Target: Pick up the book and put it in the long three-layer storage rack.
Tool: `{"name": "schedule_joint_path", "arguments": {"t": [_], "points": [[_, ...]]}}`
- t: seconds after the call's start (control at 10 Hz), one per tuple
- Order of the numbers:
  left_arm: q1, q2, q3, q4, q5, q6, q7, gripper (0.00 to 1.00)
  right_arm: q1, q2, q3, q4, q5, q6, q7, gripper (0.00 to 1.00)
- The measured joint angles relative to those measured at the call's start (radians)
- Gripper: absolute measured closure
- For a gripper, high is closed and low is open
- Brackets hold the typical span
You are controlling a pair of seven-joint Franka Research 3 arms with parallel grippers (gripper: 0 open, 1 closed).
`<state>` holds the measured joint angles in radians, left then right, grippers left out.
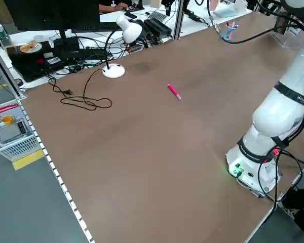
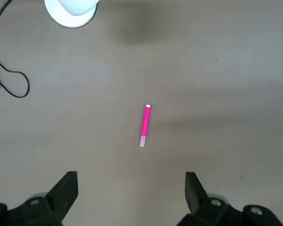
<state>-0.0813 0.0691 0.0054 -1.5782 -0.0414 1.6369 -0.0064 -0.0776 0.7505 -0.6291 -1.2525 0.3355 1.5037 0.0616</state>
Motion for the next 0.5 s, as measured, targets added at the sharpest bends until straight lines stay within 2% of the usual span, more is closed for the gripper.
{"name": "schedule_joint_path", "arguments": {"t": [0.5], "points": [[0.0, 0.001, 0.0, 0.0, 0.0, 0.0, 0.0, 0.0, 0.0, 0.011, 0.001, 0.006, 0.016, 0.003, 0.0, 0.82]]}}
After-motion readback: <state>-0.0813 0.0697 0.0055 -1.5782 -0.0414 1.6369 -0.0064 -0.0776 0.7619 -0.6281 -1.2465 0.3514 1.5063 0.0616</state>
